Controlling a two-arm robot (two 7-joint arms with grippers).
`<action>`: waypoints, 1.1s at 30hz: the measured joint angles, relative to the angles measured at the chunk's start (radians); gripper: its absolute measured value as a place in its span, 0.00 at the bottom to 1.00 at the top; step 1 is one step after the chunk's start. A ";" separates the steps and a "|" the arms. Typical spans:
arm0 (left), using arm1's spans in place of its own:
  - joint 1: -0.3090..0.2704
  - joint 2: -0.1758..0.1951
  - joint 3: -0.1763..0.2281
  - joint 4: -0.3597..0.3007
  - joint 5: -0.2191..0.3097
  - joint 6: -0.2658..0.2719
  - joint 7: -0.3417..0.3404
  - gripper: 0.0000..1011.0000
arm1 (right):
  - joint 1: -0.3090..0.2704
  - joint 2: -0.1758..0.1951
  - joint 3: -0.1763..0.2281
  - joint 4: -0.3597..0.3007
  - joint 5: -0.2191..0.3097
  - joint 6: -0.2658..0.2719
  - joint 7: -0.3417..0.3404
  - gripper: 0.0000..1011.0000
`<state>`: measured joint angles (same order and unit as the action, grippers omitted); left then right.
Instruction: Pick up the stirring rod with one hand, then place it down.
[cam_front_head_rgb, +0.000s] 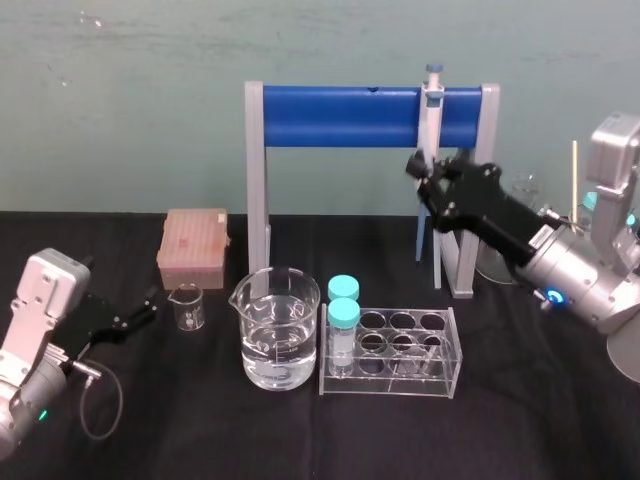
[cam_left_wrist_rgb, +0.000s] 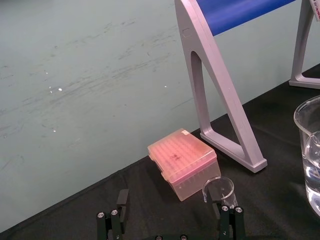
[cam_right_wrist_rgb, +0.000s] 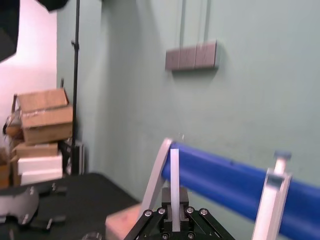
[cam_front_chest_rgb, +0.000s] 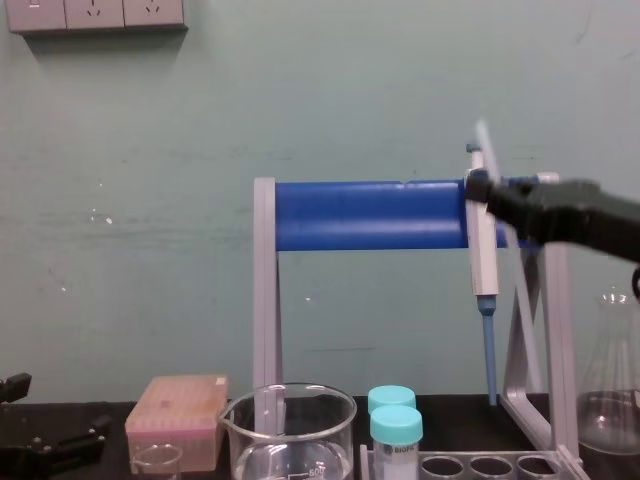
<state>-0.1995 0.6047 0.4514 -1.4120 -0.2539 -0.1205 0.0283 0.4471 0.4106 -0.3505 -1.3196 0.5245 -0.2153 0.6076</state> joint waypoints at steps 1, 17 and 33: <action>0.000 0.000 0.000 0.000 0.000 0.000 0.000 0.99 | -0.002 -0.001 0.003 -0.004 0.000 -0.007 -0.001 0.07; 0.000 0.000 0.000 0.000 0.000 0.000 0.000 0.99 | -0.082 -0.009 0.036 0.011 -0.040 -0.191 0.033 0.07; 0.000 0.000 0.000 0.000 0.000 0.000 0.000 0.99 | -0.110 -0.017 0.061 0.020 -0.050 -0.215 0.036 0.07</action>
<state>-0.1995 0.6047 0.4514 -1.4120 -0.2539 -0.1205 0.0283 0.3371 0.3937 -0.2899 -1.2994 0.4740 -0.4302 0.6432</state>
